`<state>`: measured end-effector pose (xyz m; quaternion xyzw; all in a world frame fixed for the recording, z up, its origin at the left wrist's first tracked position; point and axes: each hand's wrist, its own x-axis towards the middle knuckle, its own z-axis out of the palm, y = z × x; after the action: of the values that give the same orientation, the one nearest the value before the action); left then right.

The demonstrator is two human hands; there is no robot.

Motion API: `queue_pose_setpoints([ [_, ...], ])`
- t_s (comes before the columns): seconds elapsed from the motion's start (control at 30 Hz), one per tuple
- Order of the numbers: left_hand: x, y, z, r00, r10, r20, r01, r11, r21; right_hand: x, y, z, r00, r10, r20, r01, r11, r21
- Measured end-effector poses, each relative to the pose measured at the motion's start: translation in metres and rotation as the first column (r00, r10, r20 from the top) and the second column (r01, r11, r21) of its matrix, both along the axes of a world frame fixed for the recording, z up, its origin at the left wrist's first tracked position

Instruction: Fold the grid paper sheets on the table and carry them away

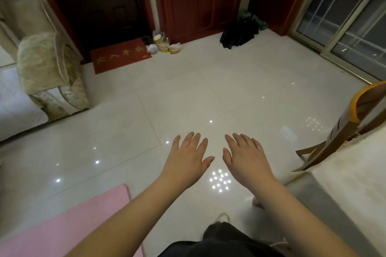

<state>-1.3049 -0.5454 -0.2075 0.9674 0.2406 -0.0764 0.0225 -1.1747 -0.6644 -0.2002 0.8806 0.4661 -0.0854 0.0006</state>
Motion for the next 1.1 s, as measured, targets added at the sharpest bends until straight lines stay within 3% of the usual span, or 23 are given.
queue_pose_setpoints([
  [0.37, 0.188, 0.092, -0.011, 0.989, -0.146, -0.005, 0.146, 0.989, 0.0, 0.173, 0.071, -0.008, 0.989, -0.133, -0.064, 0.132, 0.991, -0.021],
  [0.6, 0.285, 0.138, -0.007, 0.966, -0.227, 0.126, 0.212, 0.97, 0.118, 0.263, 0.099, 0.008, 0.979, -0.19, -0.08, 0.191, 0.982, 0.007],
  [1.1, 0.508, 0.27, -0.006, 0.875, -0.434, 0.216, 0.418, 0.901, 0.118, 0.435, 0.215, -0.005, 0.901, -0.434, -0.017, 0.433, 0.901, -0.026],
])
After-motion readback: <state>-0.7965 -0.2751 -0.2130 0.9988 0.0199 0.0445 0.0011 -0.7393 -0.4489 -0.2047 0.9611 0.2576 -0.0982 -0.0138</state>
